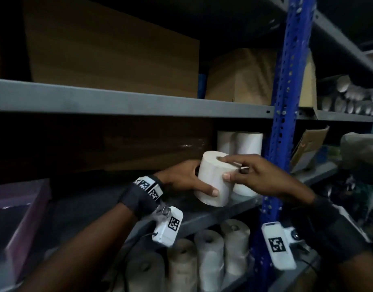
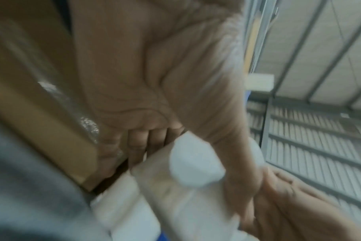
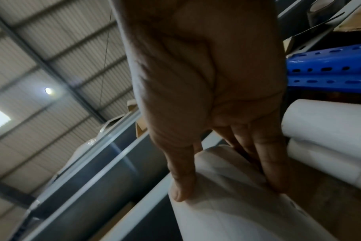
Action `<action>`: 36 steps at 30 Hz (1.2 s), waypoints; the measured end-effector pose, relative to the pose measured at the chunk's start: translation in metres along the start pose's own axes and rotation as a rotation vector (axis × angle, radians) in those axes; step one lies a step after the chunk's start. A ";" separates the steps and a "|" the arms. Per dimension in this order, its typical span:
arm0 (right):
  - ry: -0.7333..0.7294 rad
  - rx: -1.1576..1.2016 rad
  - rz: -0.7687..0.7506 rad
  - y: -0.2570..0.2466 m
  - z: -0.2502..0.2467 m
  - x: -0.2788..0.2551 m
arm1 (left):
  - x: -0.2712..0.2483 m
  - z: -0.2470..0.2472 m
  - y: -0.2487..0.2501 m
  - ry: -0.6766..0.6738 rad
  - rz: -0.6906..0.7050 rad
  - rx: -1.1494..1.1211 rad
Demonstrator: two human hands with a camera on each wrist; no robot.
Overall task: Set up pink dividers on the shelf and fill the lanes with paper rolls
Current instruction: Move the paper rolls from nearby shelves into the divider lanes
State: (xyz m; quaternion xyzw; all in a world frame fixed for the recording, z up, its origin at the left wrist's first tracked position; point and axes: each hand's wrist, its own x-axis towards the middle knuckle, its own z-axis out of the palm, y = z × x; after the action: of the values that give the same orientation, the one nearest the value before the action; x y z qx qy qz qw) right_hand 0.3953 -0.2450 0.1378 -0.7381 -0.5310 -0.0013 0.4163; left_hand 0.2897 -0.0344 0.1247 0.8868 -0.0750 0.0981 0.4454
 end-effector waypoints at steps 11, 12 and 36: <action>-0.301 0.316 -0.204 -0.094 0.029 -0.130 | -0.202 0.126 0.059 0.487 -0.003 -0.248; -0.328 0.312 -0.215 -0.101 0.035 -0.137 | -0.220 0.135 0.059 0.538 -0.032 -0.249; -0.675 0.046 -0.415 -0.328 0.260 -0.187 | -0.567 0.108 0.038 0.947 -0.127 -0.097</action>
State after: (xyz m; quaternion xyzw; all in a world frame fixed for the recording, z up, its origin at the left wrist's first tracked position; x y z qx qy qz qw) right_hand -0.0582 -0.2017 0.0859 -0.5645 -0.7758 0.1691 0.2258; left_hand -0.2572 -0.1183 -0.0456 0.7255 0.1861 0.4604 0.4765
